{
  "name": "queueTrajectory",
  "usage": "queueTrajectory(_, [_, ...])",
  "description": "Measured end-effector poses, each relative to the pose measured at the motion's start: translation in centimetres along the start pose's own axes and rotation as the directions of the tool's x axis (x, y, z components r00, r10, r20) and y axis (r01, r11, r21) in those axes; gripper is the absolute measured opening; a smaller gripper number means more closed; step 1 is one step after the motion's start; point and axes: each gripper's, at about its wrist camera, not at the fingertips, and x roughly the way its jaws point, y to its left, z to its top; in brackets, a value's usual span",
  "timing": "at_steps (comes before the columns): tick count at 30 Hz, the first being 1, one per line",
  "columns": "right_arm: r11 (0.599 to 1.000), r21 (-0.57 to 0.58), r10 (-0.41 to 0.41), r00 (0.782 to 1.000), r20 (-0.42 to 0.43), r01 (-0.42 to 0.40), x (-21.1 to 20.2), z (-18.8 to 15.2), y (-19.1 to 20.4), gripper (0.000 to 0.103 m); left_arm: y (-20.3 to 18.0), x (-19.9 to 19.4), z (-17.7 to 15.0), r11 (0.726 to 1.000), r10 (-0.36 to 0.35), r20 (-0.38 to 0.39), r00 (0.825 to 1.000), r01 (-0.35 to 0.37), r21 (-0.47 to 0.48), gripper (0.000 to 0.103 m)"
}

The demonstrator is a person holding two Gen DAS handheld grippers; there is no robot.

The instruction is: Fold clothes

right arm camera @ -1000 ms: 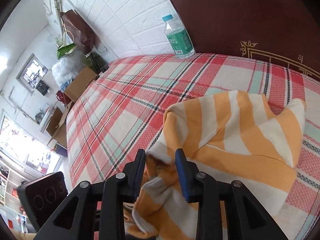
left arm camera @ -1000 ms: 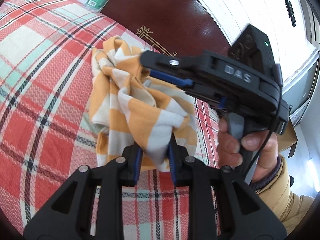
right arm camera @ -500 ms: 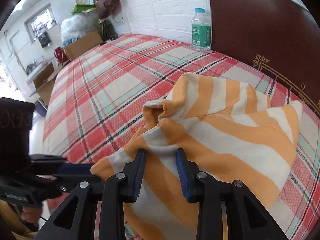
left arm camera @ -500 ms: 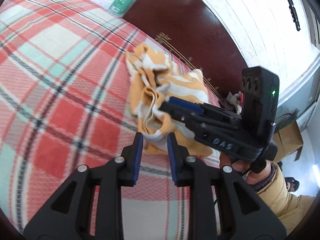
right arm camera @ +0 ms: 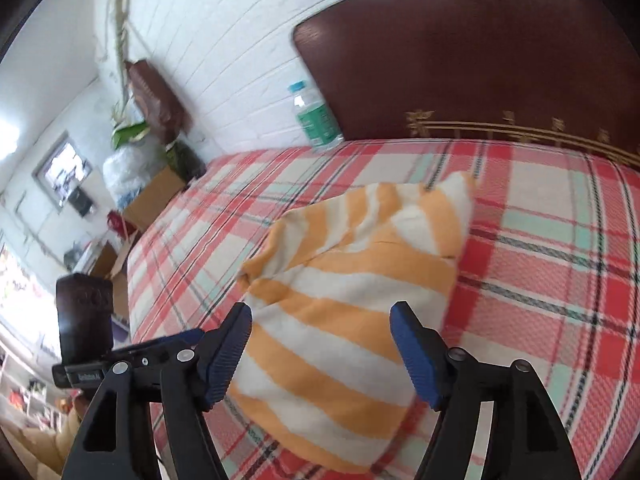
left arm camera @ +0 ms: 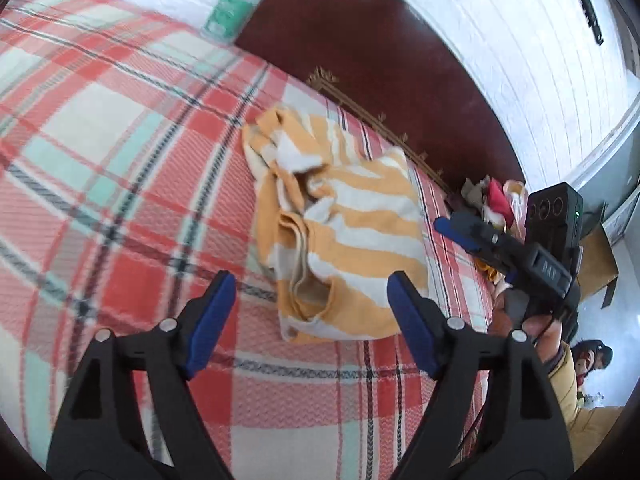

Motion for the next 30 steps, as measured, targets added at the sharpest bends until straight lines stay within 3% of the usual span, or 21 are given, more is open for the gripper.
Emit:
queueTrajectory(3, [0.988,0.157,0.0,1.0,0.012,-0.001,-0.5,0.0,-4.3,0.079,0.2,2.2,0.0,1.0,-0.011,-0.083,0.997,0.008,-0.028,0.079])
queueTrajectory(5, [0.973,0.228,0.029,1.0,-0.008,-0.027,0.4,-0.2,-6.1,0.079,0.2,2.8,-0.1,0.999,-0.021,-0.097,0.995,0.018,-0.033,0.079])
queueTrajectory(14, [0.971,0.193,0.154,0.987,-0.044,-0.142,6.0,0.7,-5.8,0.079,-0.8,4.4,0.1,0.995,-0.099,-0.167,0.981,0.097,-0.021,0.08])
queueTrajectory(16, [0.968,0.193,0.169,0.985,-0.042,-0.158,6.6,0.9,-5.4,0.079,-0.7,4.7,0.2,0.995,-0.102,-0.167,0.981,0.098,-0.034,0.074])
queueTrajectory(17, [0.971,0.185,0.165,0.985,-0.046,-0.154,6.9,0.9,-5.2,0.075,-0.4,4.8,0.3,0.994,-0.108,-0.169,0.98,0.1,-0.053,0.069])
queueTrajectory(18, [0.974,0.179,0.152,0.987,-0.053,-0.14,7.1,0.9,-5.0,0.071,-0.2,4.9,0.4,0.992,-0.114,-0.17,0.979,0.103,-0.073,0.052])
queueTrajectory(19, [0.97,0.196,0.16,0.985,-0.063,-0.145,7.2,1.0,-5.1,0.057,0.1,5.1,0.4,0.99,-0.12,-0.172,0.978,0.105,-0.093,0.039])
queueTrajectory(20, [0.965,0.214,0.169,0.983,-0.072,-0.151,7.2,1.0,-5.3,0.027,0.4,5.2,0.5,0.988,-0.126,-0.173,0.977,0.107,-0.113,0.033])
queueTrajectory(25, [0.92,0.32,0.251,0.967,-0.038,-0.226,6.8,1.3,-4.9,0.022,0.3,3.5,1.5,0.983,-0.151,-0.137,0.979,0.135,-0.121,0.027])
queueTrajectory(30, [0.876,0.303,0.381,0.924,0.04,-0.375,5.7,4.0,-0.4,0.022,1.0,-3.1,4.7,0.983,-0.171,-0.023,0.985,0.169,-0.072,0.027])
